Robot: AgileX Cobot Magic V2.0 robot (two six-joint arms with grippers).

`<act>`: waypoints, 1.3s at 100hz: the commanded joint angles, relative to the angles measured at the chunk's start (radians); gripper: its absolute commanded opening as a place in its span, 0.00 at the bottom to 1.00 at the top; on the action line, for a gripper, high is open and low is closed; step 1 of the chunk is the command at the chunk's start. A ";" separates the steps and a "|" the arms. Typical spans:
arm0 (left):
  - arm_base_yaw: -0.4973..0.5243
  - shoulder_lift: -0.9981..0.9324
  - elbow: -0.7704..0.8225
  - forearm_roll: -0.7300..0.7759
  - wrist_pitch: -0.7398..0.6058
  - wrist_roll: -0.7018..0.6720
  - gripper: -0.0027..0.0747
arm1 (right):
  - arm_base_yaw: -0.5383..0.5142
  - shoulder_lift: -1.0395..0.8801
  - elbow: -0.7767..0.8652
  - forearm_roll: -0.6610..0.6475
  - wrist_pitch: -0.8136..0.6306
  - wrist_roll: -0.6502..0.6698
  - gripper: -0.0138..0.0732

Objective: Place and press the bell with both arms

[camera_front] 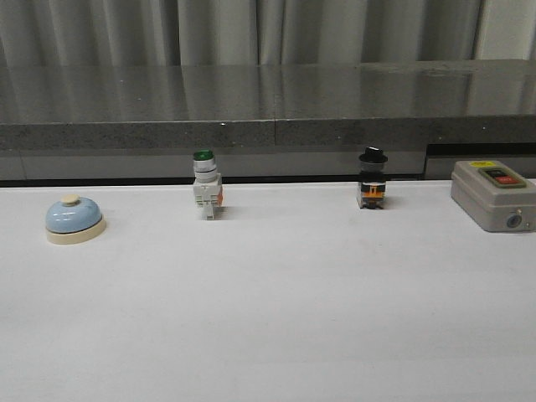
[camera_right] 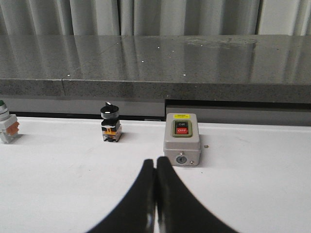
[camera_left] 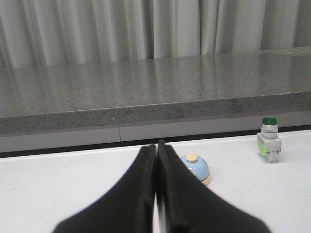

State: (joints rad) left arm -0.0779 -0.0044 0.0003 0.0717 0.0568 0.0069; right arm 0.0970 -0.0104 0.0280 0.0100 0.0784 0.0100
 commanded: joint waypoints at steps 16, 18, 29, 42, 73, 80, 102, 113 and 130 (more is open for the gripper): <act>0.001 -0.031 0.041 -0.009 -0.078 -0.007 0.01 | -0.005 -0.016 -0.016 -0.010 -0.089 -0.010 0.09; 0.001 -0.031 0.041 -0.009 -0.078 -0.007 0.01 | -0.005 -0.016 -0.016 -0.010 -0.089 -0.010 0.09; 0.001 -0.031 0.041 -0.009 -0.078 -0.007 0.01 | -0.005 -0.016 -0.016 -0.010 -0.089 -0.010 0.09; 0.001 -0.031 0.037 -0.009 -0.078 -0.007 0.01 | -0.005 -0.016 -0.016 -0.010 -0.089 -0.010 0.09; 0.001 0.078 -0.205 -0.062 0.116 -0.007 0.01 | -0.005 -0.016 -0.016 -0.010 -0.089 -0.010 0.09; 0.001 0.152 -0.301 -0.087 0.193 -0.007 0.01 | -0.005 -0.016 -0.016 -0.010 -0.089 -0.010 0.09; 0.001 0.475 -0.628 -0.092 0.482 -0.007 0.01 | -0.005 -0.016 -0.016 -0.010 -0.089 -0.010 0.09; 0.001 0.648 -0.776 -0.092 0.588 -0.007 0.01 | -0.005 -0.016 -0.016 -0.010 -0.089 -0.010 0.09; 0.001 0.859 -0.911 -0.092 0.618 -0.007 0.01 | -0.005 -0.016 -0.016 -0.010 -0.089 -0.010 0.09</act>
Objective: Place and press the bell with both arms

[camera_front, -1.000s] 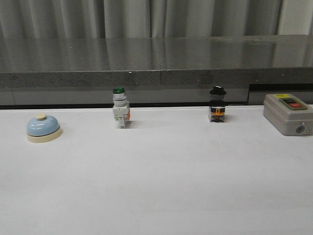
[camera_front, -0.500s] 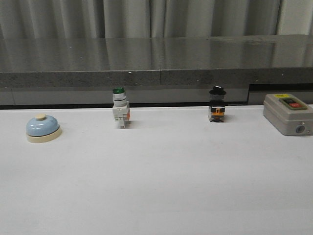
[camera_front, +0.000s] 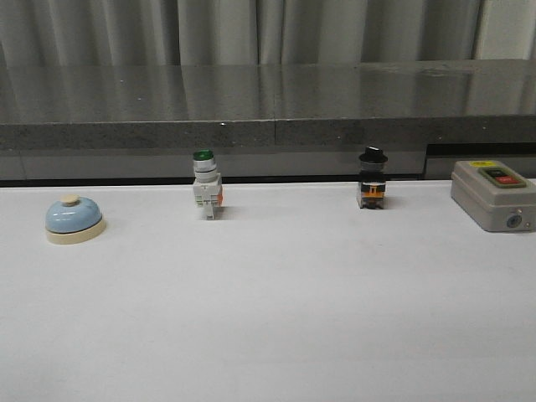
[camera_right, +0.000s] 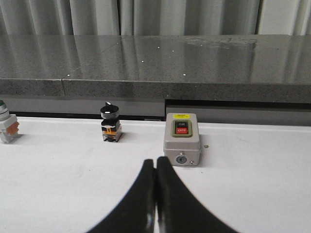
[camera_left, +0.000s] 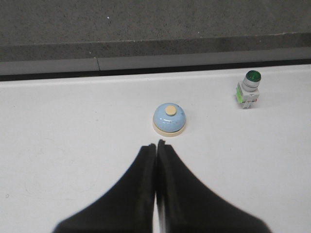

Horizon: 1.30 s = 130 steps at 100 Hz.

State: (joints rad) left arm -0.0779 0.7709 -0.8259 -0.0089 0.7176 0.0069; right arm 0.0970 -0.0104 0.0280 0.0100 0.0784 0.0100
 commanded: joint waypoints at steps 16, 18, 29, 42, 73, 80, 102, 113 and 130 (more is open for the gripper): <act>0.001 0.225 -0.138 -0.012 -0.043 -0.007 0.01 | -0.005 -0.016 -0.016 -0.010 -0.089 -0.010 0.09; 0.001 0.240 -0.143 -0.012 -0.043 -0.007 0.01 | -0.005 -0.016 -0.016 -0.010 -0.089 -0.010 0.09; 0.001 0.304 -0.158 -0.012 -0.045 -0.007 0.03 | -0.005 -0.016 -0.016 -0.010 -0.089 -0.010 0.09; -0.001 0.340 -0.162 -0.012 -0.045 -0.007 0.26 | -0.005 -0.016 -0.016 -0.010 -0.089 -0.010 0.09; -0.003 0.349 -0.162 -0.007 -0.045 0.005 0.88 | -0.005 -0.016 -0.016 -0.010 -0.089 -0.010 0.09; -0.003 0.351 -0.163 -0.009 -0.068 0.005 0.87 | -0.005 -0.016 -0.016 -0.010 -0.089 -0.010 0.09; -0.035 0.471 -0.254 -0.010 -0.094 0.005 0.87 | -0.005 -0.016 -0.016 -0.010 -0.089 -0.010 0.09; -0.083 0.580 -0.327 0.009 -0.112 0.006 0.87 | -0.005 -0.016 -0.016 -0.010 -0.089 -0.010 0.09; -0.121 0.762 -0.449 0.051 -0.128 0.006 0.87 | -0.005 -0.016 -0.016 -0.010 -0.089 -0.010 0.09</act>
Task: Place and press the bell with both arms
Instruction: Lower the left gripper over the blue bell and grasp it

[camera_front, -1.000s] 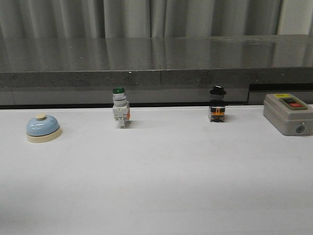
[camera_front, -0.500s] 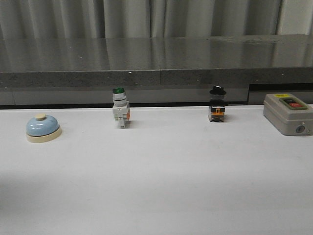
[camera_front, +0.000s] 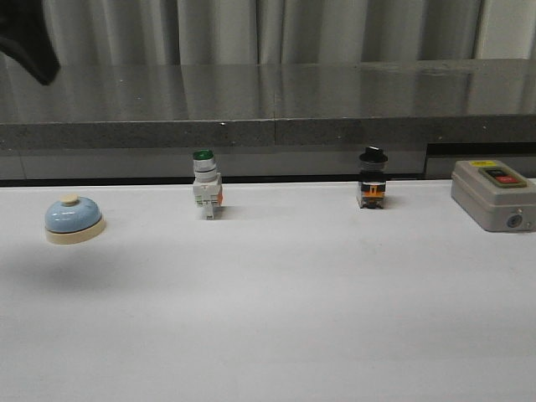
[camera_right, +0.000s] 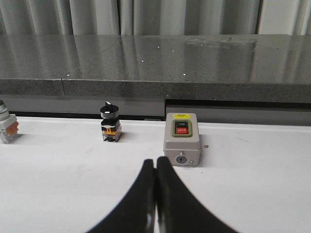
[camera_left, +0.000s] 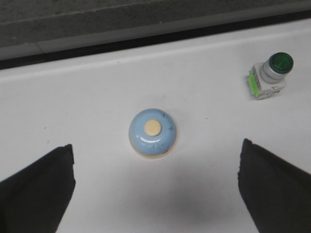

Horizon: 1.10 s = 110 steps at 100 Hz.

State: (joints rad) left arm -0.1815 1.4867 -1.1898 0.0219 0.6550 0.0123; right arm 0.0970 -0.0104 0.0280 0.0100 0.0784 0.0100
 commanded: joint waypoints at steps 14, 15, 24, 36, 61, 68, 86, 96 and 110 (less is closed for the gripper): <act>-0.011 0.187 -0.181 0.025 -0.062 0.001 0.87 | -0.005 -0.016 -0.016 -0.010 -0.089 -0.010 0.09; -0.009 0.193 -0.185 0.025 -0.062 0.001 0.87 | -0.005 -0.016 -0.016 -0.010 -0.089 -0.010 0.09; -0.007 0.264 -0.227 0.025 -0.060 0.001 0.87 | -0.005 -0.016 -0.016 -0.010 -0.089 -0.010 0.09; -0.007 0.338 -0.252 0.025 -0.060 0.001 0.87 | -0.005 -0.016 -0.016 -0.010 -0.089 -0.010 0.09; -0.007 0.440 -0.253 0.025 -0.062 -0.001 0.87 | -0.005 -0.016 -0.016 -0.010 -0.089 -0.010 0.09; -0.007 0.460 -0.253 0.025 -0.062 -0.003 0.87 | -0.005 -0.016 -0.016 -0.010 -0.089 -0.010 0.09; -0.007 0.496 -0.253 0.024 -0.043 -0.003 0.87 | -0.005 -0.016 -0.016 -0.010 -0.089 -0.010 0.09; -0.007 0.505 -0.253 0.024 -0.022 -0.003 0.85 | -0.005 -0.016 -0.016 -0.010 -0.089 -0.010 0.09; -0.007 0.507 -0.252 0.024 -0.013 -0.003 0.73 | -0.005 -0.016 -0.016 -0.010 -0.089 -0.010 0.09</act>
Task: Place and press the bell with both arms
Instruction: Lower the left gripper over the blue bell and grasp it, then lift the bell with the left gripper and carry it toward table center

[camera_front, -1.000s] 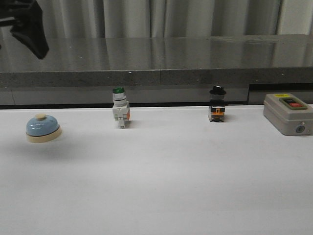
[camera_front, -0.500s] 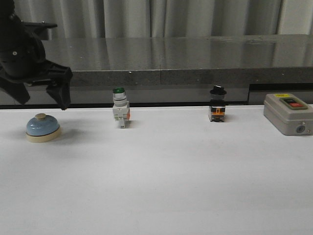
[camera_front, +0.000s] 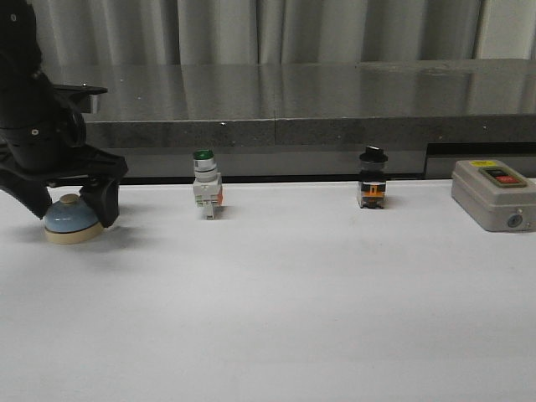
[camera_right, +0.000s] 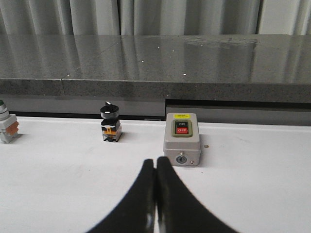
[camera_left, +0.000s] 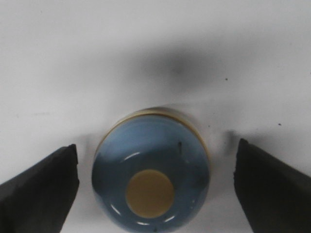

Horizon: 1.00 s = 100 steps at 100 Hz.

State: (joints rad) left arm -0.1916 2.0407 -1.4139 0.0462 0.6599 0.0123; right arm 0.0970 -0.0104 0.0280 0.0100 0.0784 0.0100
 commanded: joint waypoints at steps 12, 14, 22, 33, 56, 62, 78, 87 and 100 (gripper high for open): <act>0.003 -0.047 -0.027 -0.001 -0.014 -0.003 0.52 | -0.005 -0.016 -0.016 -0.010 -0.089 -0.010 0.09; 0.003 -0.047 -0.027 -0.001 -0.014 -0.003 0.49 | -0.005 -0.016 -0.016 -0.010 -0.089 -0.010 0.09; 0.003 -0.047 -0.027 -0.001 -0.011 -0.003 0.35 | -0.005 -0.016 -0.016 -0.010 -0.089 -0.010 0.09; 0.003 -0.051 -0.032 -0.001 0.003 -0.003 0.25 | -0.005 -0.016 -0.016 -0.010 -0.089 -0.010 0.09; -0.026 -0.170 -0.040 -0.030 0.021 -0.003 0.25 | -0.005 -0.016 -0.016 -0.010 -0.089 -0.010 0.09; -0.052 -0.215 -0.040 -0.037 0.031 -0.003 0.25 | -0.005 -0.016 -0.016 -0.010 -0.089 -0.010 0.09; -0.170 -0.306 -0.040 -0.046 0.066 0.028 0.25 | -0.005 -0.016 -0.016 -0.010 -0.089 -0.010 0.09; -0.255 -0.313 -0.040 -0.046 0.071 0.029 0.25 | -0.005 -0.016 -0.016 -0.010 -0.089 -0.010 0.09; -0.372 -0.284 -0.040 -0.046 0.044 0.033 0.25 | -0.005 -0.016 -0.016 -0.010 -0.089 -0.010 0.09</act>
State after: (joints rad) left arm -0.4904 1.7865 -1.4267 0.0111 0.7525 0.0392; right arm 0.0970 -0.0104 0.0280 0.0100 0.0767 0.0100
